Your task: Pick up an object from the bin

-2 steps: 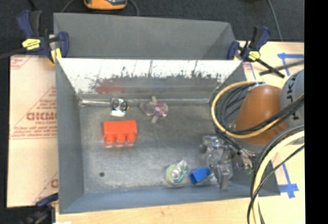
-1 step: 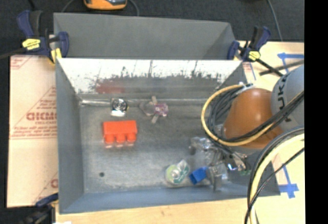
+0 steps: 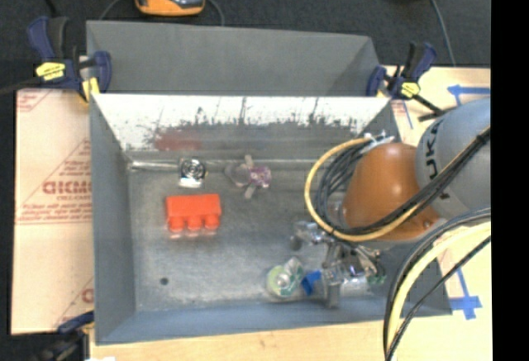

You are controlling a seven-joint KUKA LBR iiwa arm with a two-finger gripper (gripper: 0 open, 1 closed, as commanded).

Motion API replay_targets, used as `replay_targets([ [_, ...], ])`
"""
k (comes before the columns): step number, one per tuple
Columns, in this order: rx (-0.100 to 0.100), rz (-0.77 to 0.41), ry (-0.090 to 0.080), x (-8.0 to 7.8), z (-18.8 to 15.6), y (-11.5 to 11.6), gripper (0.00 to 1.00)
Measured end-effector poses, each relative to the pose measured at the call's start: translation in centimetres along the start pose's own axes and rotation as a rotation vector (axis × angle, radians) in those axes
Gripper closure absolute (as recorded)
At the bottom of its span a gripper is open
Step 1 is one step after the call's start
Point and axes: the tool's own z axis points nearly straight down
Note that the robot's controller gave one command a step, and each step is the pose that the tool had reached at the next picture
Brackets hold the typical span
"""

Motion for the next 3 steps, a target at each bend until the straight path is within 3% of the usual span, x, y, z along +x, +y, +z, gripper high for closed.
replay_targets([
  [1, -0.002, -0.003, 0.007, 0.3, 0.1, 0.0, 1.00],
  [2, -0.001, -0.030, 0.006, -3.6, -7.1, -1.8, 1.00],
  [3, -0.001, -0.015, 0.006, -5.3, -17.7, -2.5, 1.00],
])
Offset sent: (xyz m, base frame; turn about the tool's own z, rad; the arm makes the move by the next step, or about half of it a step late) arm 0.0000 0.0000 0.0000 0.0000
